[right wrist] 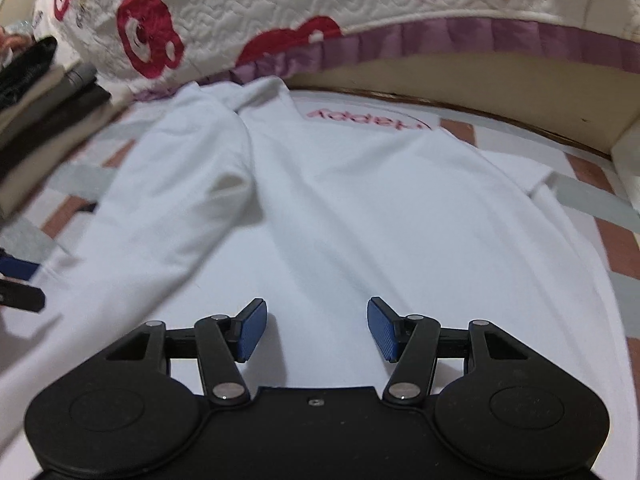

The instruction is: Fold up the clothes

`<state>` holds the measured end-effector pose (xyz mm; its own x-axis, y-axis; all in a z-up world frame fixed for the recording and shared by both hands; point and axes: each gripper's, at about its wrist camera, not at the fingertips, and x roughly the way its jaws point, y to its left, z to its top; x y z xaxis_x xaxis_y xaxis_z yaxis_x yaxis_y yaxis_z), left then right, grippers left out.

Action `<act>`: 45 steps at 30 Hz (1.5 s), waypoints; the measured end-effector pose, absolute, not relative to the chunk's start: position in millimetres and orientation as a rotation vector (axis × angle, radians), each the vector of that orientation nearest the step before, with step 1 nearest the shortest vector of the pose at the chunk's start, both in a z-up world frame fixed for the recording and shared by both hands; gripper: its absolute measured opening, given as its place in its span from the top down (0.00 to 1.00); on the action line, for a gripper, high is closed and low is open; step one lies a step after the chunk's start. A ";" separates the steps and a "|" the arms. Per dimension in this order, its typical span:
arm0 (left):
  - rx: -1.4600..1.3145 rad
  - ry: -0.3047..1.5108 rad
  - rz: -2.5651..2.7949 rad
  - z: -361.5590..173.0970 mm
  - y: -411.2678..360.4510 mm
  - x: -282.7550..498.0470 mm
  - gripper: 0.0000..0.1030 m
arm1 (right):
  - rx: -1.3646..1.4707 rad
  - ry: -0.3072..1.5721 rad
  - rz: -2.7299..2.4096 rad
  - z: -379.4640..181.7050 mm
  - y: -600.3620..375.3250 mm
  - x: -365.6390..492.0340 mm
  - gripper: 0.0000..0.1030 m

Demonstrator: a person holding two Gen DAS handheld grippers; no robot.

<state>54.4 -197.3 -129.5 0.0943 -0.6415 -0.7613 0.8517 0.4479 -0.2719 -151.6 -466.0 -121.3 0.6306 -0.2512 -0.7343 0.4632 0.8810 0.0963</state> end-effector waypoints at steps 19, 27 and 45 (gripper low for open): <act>0.085 0.920 -0.346 -60.8 -25.2 10.7 0.97 | 0.246 0.785 -0.399 -124.9 -464.3 -156.9 0.33; 0.117 0.966 -0.382 -61.9 -26.3 22.0 0.96 | 0.232 0.781 -0.382 -126.3 -464.6 -158.4 0.31; 0.227 0.883 -0.593 -25.6 -116.5 134.6 0.55 | 0.343 0.752 -0.576 -77.6 -594.3 -189.3 0.29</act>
